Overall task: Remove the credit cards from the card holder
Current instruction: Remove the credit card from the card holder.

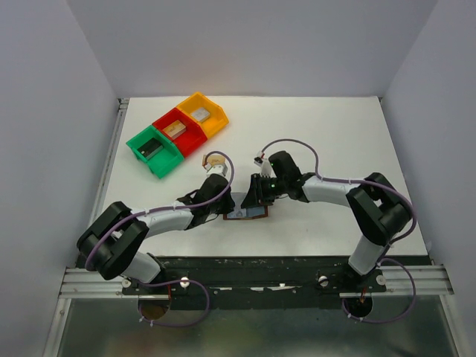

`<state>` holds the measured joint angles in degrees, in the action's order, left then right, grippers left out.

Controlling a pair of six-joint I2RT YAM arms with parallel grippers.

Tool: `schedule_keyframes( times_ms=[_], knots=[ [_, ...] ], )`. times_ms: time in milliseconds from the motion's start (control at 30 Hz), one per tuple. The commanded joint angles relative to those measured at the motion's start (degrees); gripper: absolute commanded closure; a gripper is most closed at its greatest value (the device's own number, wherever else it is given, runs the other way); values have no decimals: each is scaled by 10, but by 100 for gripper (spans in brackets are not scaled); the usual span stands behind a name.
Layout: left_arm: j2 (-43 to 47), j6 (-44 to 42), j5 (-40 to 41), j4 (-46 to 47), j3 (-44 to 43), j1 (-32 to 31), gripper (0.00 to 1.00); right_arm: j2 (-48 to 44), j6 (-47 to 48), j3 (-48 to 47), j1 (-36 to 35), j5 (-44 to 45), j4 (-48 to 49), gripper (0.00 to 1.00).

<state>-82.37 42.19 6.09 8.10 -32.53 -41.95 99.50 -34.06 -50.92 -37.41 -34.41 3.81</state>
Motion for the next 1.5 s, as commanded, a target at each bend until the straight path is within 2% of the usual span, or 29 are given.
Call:
schedule_keyframes(
  times_ms=[0,400,500,667,800,1333,1467],
  knots=[
    [-12,9,20,-16,6,3,84,20,-3,-2,0,13,0,65],
    [7,16,30,-32,16,3,84,46,1,-7,0,38,-11,61],
    [18,17,33,-34,17,2,80,50,1,-8,0,39,-11,60],
    [33,16,20,-34,12,3,68,53,1,-9,0,40,-11,60],
    [43,12,20,-41,5,2,67,54,3,-9,0,39,-9,60],
    [-2,16,33,-53,3,3,87,45,-28,4,4,30,16,62],
    [-11,18,35,-54,5,3,89,40,-46,13,6,28,31,61]
  ],
)
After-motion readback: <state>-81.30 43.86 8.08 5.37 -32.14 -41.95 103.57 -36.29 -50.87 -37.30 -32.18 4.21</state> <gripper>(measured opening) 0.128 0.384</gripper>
